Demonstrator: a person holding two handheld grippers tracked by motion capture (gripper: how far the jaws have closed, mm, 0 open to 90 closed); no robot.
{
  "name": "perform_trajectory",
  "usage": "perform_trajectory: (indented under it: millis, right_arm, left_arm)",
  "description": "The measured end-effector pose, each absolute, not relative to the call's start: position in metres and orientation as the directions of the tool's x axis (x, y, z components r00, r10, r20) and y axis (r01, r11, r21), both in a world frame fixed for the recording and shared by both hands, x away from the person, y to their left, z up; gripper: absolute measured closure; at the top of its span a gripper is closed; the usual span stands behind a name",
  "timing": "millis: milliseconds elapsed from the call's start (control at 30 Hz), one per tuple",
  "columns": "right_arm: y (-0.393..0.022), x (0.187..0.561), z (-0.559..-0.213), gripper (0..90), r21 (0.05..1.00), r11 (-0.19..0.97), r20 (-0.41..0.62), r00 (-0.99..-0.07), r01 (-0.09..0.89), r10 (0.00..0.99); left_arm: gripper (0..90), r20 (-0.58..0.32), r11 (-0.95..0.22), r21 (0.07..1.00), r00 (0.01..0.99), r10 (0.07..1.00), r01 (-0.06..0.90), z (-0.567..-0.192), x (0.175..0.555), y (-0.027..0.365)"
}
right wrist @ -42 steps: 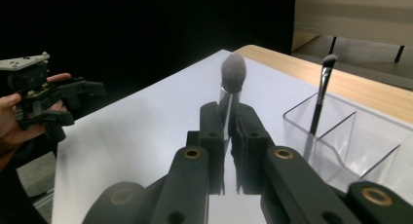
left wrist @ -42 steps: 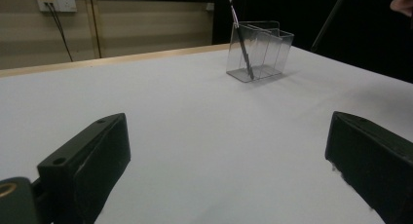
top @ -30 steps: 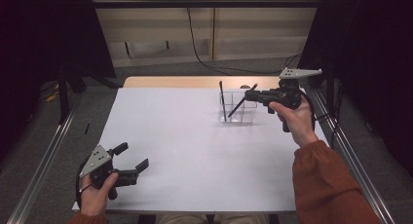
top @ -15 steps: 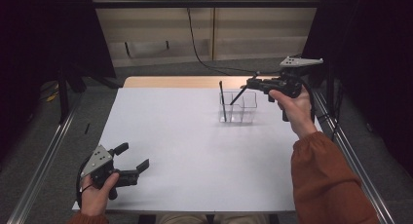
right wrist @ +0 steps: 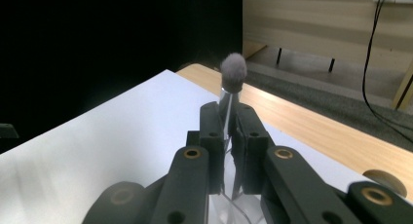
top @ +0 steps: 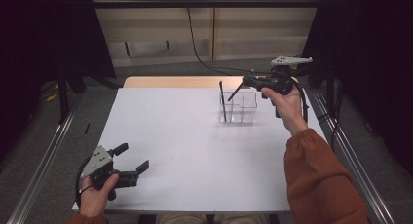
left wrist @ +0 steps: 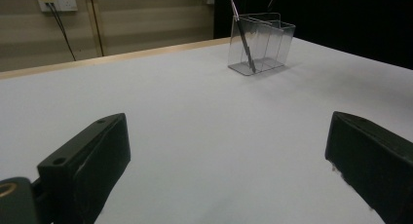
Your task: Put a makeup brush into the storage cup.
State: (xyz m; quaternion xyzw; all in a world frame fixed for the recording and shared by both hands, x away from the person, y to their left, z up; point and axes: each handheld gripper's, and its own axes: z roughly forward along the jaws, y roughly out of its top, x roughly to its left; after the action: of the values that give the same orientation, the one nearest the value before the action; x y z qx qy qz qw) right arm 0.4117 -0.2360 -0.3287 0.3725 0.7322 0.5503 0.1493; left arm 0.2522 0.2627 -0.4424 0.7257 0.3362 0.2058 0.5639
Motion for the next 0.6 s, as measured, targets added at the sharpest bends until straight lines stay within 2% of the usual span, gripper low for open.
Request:
perform_trajectory:
  millis: [200, 600]
  right_arm:
    - [-0.234, 0.422, -0.339, 84.0, 0.889, 0.142, 0.2, -0.647, 0.436, 0.736]
    - [-0.227, 0.43, -0.345, 84.0, 0.869, 0.187, 0.173, -0.636, 0.458, 0.752]
  left_arm:
    - [2.7, -0.096, -0.118, 0.958, 0.68, 0.727, 0.262, -0.443, 0.253, 0.266]
    - [2.7, -0.097, -0.117, 0.958, 0.68, 0.727, 0.262, -0.442, 0.253, 0.267]
